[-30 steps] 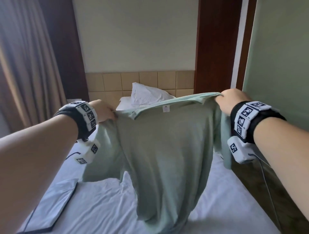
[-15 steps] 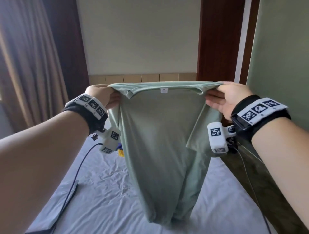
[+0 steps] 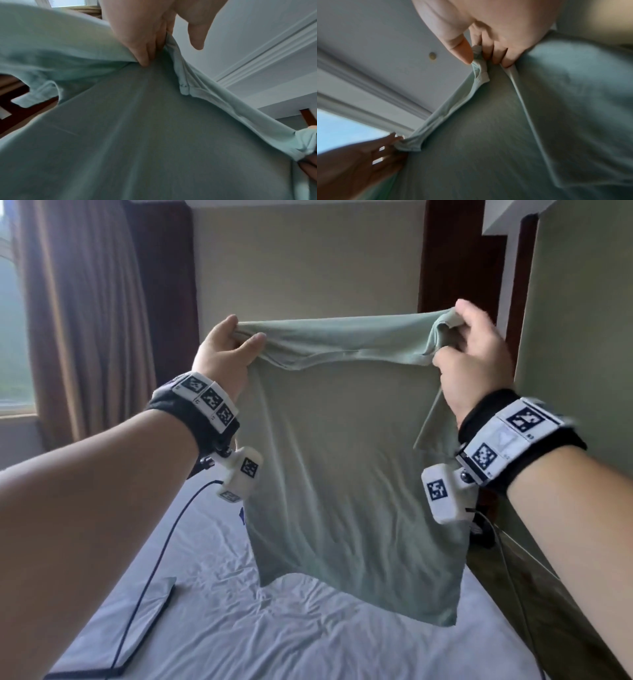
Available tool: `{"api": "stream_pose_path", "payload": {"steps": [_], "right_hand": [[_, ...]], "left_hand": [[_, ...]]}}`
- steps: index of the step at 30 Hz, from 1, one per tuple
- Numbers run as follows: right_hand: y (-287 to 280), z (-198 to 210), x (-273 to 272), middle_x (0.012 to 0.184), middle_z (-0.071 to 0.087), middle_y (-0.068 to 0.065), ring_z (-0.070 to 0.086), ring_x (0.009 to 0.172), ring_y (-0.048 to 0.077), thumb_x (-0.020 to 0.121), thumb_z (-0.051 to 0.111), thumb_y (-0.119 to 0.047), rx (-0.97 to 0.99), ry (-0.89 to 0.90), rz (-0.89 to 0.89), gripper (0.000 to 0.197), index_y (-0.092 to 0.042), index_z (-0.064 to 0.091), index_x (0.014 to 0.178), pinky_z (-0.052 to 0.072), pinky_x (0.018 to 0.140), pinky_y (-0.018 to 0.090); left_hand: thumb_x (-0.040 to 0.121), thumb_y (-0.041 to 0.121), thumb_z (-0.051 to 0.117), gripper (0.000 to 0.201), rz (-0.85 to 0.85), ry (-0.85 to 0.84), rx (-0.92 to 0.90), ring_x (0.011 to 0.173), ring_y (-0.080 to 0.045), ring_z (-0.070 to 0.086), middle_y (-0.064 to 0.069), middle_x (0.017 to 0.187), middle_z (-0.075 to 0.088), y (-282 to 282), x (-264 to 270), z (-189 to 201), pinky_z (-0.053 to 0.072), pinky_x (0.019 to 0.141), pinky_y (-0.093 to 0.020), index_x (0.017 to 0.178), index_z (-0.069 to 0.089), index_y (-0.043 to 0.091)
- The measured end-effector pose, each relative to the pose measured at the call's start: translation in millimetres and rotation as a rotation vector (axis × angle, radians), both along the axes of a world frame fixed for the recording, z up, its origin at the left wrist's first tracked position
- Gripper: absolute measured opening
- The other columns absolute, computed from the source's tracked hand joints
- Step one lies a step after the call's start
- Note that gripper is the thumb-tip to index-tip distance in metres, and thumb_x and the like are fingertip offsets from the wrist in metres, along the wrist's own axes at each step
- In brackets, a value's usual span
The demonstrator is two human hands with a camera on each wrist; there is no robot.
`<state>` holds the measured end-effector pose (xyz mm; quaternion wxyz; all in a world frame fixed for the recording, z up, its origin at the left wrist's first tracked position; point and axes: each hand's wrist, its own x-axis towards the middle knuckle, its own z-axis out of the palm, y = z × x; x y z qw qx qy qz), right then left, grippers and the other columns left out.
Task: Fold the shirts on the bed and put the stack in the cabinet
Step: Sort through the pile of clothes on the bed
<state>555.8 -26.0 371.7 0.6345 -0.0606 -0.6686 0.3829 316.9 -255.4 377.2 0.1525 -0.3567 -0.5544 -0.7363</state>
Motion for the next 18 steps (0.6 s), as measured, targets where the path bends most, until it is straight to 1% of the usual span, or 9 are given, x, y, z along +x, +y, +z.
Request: {"api": "stream_pose_path", "payload": {"steps": [3,5,7,10,12,14,16,17,18], "right_hand": [[-13.1,1.3,3.8,0.137,0.059,-0.009,0.053,0.129,0.007,0.071,0.053,-0.027,0.162,-0.002,-0.169,0.077,-0.026,0.047,0.148,0.039,0.114,0.032],[-22.4,-2.3,6.1,0.144,0.054,-0.003,0.047,0.135,0.011,0.077,0.055,-0.019,0.248,-0.027,-0.259,0.075,-0.018,0.043,0.151,0.029,0.116,0.018],[-28.3,-9.7,6.8,0.148,0.051,0.002,0.041,0.137,0.011,0.081,0.057,-0.007,0.290,-0.065,-0.268,0.073,-0.012,0.040,0.152,0.018,0.107,-0.001],[-26.1,-28.7,-0.8,0.151,0.047,-0.002,0.035,0.136,0.005,0.085,0.058,-0.005,0.262,-0.156,-0.262,0.072,-0.013,0.037,0.154,0.010,0.096,-0.009],[-14.1,-45.1,-11.7,0.151,0.045,-0.009,0.036,0.136,0.003,0.087,0.059,-0.010,0.189,-0.248,-0.257,0.073,-0.020,0.036,0.155,0.014,0.098,-0.005],[0.5,-63.6,-23.6,0.148,0.047,-0.012,0.041,0.136,0.007,0.086,0.059,-0.017,0.119,-0.332,-0.260,0.073,-0.025,0.035,0.155,0.026,0.107,0.010],[16.6,-84.4,-36.1,0.144,0.050,-0.011,0.047,0.132,0.008,0.087,0.060,-0.020,0.048,-0.405,-0.244,0.071,-0.026,0.037,0.154,0.035,0.106,0.020],[22.8,-95.7,-41.5,0.143,0.052,-0.009,0.049,0.129,0.009,0.089,0.060,-0.020,0.009,-0.446,-0.228,0.069,-0.025,0.037,0.154,0.037,0.103,0.021],[32.4,-108.5,-48.6,0.143,0.053,-0.007,0.052,0.129,0.011,0.090,0.060,-0.020,-0.022,-0.483,-0.222,0.068,-0.025,0.038,0.154,0.039,0.102,0.023]], "left_hand": [[0.068,0.048,0.085,0.098,0.016,0.004,0.049,0.127,-0.005,0.060,0.008,0.141,0.060,-9.1,-4.3,9.6,0.046,0.111,-0.034,0.153,0.044,0.022],[0.068,0.042,0.082,0.085,0.040,-0.030,0.063,0.126,-0.008,0.061,0.009,0.137,0.064,-13.8,-13.2,13.1,0.047,0.111,-0.037,0.146,0.052,0.032],[0.067,0.040,0.078,0.074,0.033,-0.070,0.066,0.126,-0.012,0.062,0.009,0.133,0.067,-16.1,-22.8,9.9,0.047,0.111,-0.041,0.138,0.059,0.038],[0.065,0.039,0.076,0.079,0.028,-0.118,0.027,0.126,-0.011,0.061,0.010,0.135,0.066,-13.3,-36.7,-10.3,0.046,0.112,-0.040,0.142,0.057,0.033],[0.065,0.038,0.075,0.083,0.028,-0.161,-0.028,0.121,-0.014,0.065,0.009,0.130,0.068,-9.0,-25.6,-30.1,0.050,0.108,-0.042,0.145,0.054,0.032],[0.068,0.033,0.074,0.076,0.004,-0.205,-0.080,0.102,-0.021,0.072,0.004,0.114,0.074,-0.2,-18.8,-51.8,0.056,0.099,-0.044,0.142,0.057,0.034],[0.069,0.029,0.070,0.052,-0.032,-0.243,-0.147,0.085,-0.022,0.062,-0.002,0.098,0.068,10.1,-18.8,-75.8,0.052,0.081,-0.041,0.120,0.067,0.037],[0.068,0.028,0.069,0.041,-0.056,-0.261,-0.185,0.084,-0.021,0.058,-0.003,0.097,0.064,15.4,-21.7,-89.1,0.047,0.077,-0.042,0.107,0.069,0.038],[0.067,0.029,0.070,0.040,-0.071,-0.288,-0.216,0.085,-0.020,0.059,-0.001,0.098,0.065,20.8,-27.3,-102.3,0.046,0.078,-0.041,0.106,0.070,0.038]]}}
